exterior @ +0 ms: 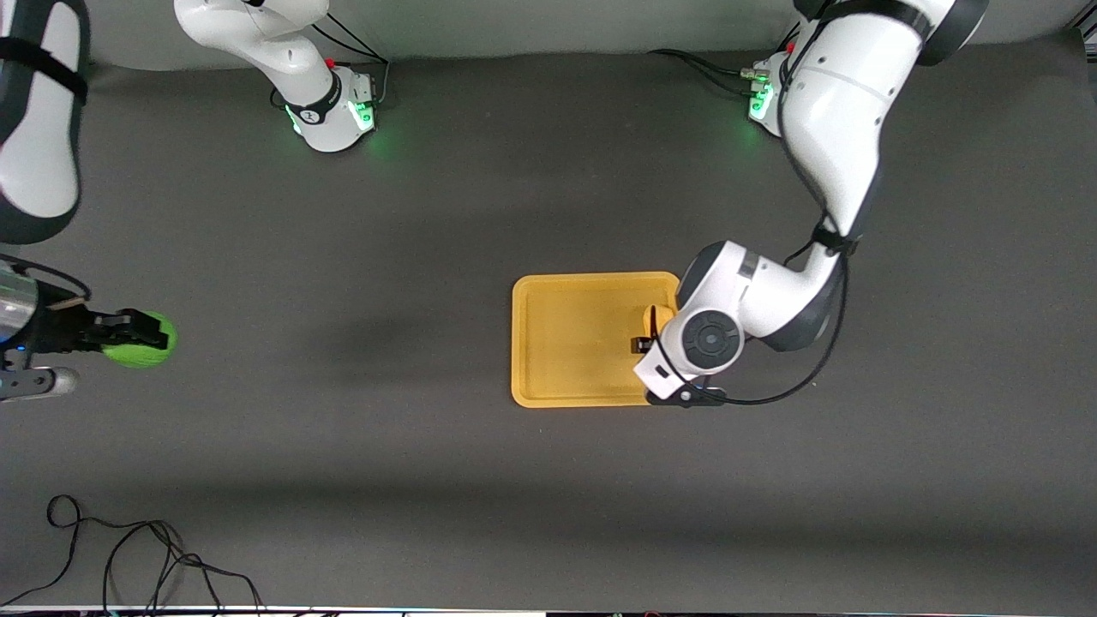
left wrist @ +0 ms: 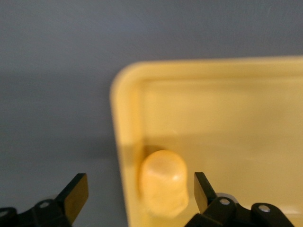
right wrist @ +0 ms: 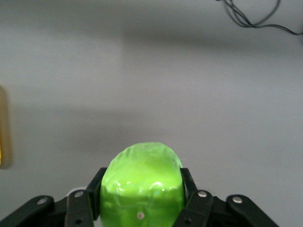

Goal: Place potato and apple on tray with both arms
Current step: 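Withdraw the left gripper while the right gripper lifts the apple, then move the apple over the tray with the right gripper and release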

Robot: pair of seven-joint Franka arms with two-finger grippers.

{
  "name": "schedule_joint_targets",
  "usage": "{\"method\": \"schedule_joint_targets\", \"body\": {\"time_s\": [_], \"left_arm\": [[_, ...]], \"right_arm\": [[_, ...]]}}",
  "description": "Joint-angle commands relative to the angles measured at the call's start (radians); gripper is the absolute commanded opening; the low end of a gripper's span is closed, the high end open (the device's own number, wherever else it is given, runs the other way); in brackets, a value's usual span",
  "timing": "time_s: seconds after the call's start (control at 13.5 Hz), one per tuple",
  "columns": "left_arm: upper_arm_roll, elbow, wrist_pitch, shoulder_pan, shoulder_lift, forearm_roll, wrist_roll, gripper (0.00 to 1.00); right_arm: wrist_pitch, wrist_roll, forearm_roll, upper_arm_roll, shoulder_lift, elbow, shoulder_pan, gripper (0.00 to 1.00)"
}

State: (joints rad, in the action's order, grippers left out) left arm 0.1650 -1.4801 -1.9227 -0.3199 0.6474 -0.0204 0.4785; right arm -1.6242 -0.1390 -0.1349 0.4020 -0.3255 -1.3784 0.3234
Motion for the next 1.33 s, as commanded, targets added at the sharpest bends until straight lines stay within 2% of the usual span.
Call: {"method": "schedule_joint_targets", "body": {"time_s": [0.0, 0.3, 0.44, 0.59, 0.74, 0.89, 1.04, 1.11, 1.26], "left_arm": [[-0.002, -0.035, 0.112, 0.096, -0.194, -0.010, -0.105, 1.00], [-0.021, -0.075, 0.175, 0.287, -0.357, 0.003, -0.356, 1.00], [-0.024, -0.127, 0.215, 0.358, -0.448, 0.005, -0.460, 1.00], [-0.027, -0.179, 0.162, 0.409, -0.508, -0.015, -0.485, 1.00], [-0.027, -0.222, 0.117, 0.417, -0.558, -0.018, -0.507, 1.00], [-0.027, -0.293, 0.073, 0.415, -0.624, -0.059, -0.512, 1.00], [-0.028, -0.361, -0.019, 0.420, -0.676, -0.059, -0.521, 1.00], [-0.030, -0.355, 0.014, 0.420, -0.678, -0.058, -0.524, 1.00], [-0.032, -0.294, 0.165, 0.420, -0.686, -0.059, -0.524, 1.00]], "right_arm": [[0.017, 0.161, 0.012, 0.008, -0.029, 0.041, 0.106, 0.28], [-0.041, 0.518, 0.011, 0.000, -0.116, 0.082, 0.320, 0.28], [-0.074, 0.738, 0.009, -0.006, -0.203, 0.165, 0.440, 0.28], [-0.104, 0.951, 0.011, -0.063, -0.303, 0.278, 0.514, 0.28], [-0.144, 1.118, 0.011, -0.183, -0.378, 0.375, 0.520, 0.28], [-0.210, 1.222, 0.012, -0.270, -0.408, 0.397, 0.520, 0.28], [-0.235, 1.240, 0.024, -0.284, -0.449, 0.394, 0.554, 0.28], [-0.262, 1.240, 0.031, -0.282, -0.475, 0.388, 0.560, 0.28], [-0.330, 1.240, 0.040, -0.281, -0.548, 0.386, 0.560, 0.28]]}}
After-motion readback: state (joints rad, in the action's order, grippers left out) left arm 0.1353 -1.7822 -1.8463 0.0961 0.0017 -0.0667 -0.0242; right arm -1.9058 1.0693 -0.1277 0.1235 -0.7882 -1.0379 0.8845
